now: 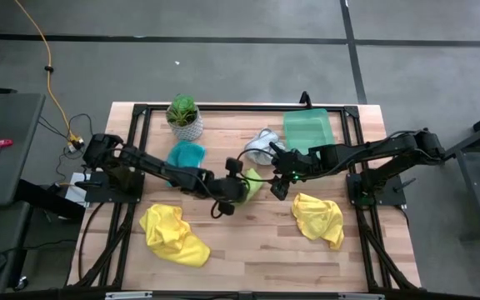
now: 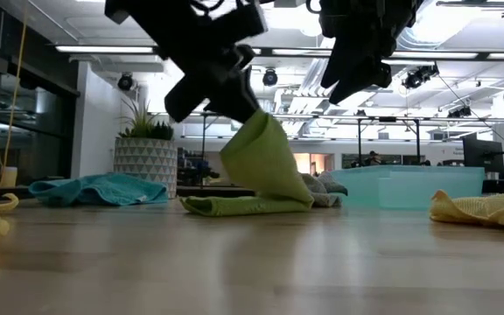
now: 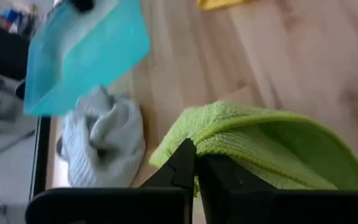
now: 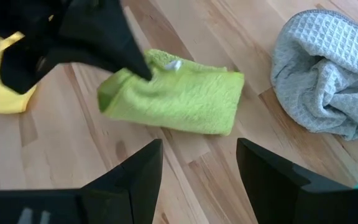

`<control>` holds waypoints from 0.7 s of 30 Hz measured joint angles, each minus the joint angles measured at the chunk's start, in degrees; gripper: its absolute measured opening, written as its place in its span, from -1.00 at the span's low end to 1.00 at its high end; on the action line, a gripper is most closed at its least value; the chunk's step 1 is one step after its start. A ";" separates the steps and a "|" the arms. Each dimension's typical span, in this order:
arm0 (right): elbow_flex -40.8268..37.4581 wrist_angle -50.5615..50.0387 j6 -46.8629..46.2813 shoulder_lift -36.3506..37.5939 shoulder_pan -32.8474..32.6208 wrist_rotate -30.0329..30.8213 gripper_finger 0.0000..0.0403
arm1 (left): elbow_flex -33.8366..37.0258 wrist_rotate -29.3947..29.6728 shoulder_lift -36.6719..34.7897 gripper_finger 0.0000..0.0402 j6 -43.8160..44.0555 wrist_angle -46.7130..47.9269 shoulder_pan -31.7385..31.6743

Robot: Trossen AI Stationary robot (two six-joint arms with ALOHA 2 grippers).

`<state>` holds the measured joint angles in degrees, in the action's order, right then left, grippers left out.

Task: Fold microfiber towels
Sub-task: Fold the green microfiber cloth

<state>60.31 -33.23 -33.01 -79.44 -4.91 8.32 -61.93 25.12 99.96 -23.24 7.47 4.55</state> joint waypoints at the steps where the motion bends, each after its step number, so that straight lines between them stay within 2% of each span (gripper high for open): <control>1: 0.00 0.04 0.02 0.00 0.00 0.02 -0.02 | 0.00 -1.18 0.00 -0.99 -0.22 -0.22 0.29; 5: 0.00 0.12 0.02 0.00 -0.02 0.04 -0.02 | 0.00 -7.30 0.03 -0.96 -0.46 -0.44 1.62; 7: 0.00 0.06 0.02 0.00 -0.01 0.26 -0.02 | 0.00 -8.52 0.04 -0.96 -1.33 -0.48 2.23; 12: 0.00 1.02 -0.24 0.00 -0.01 0.28 -0.02 | 0.00 -8.67 0.04 -0.98 -3.01 -0.27 3.15; 18: 0.00 1.59 -1.47 0.00 -0.77 -5.70 -0.02 | 0.00 -7.69 0.07 -0.99 -3.43 -0.62 2.57; 21: 0.00 -0.01 -0.79 0.28 -2.31 -6.01 -0.02 | 0.00 -7.45 0.11 -0.99 -4.30 -3.55 1.52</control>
<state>60.31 -33.24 -33.80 -79.16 -7.22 2.31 -61.93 17.67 100.07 -27.55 3.92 6.07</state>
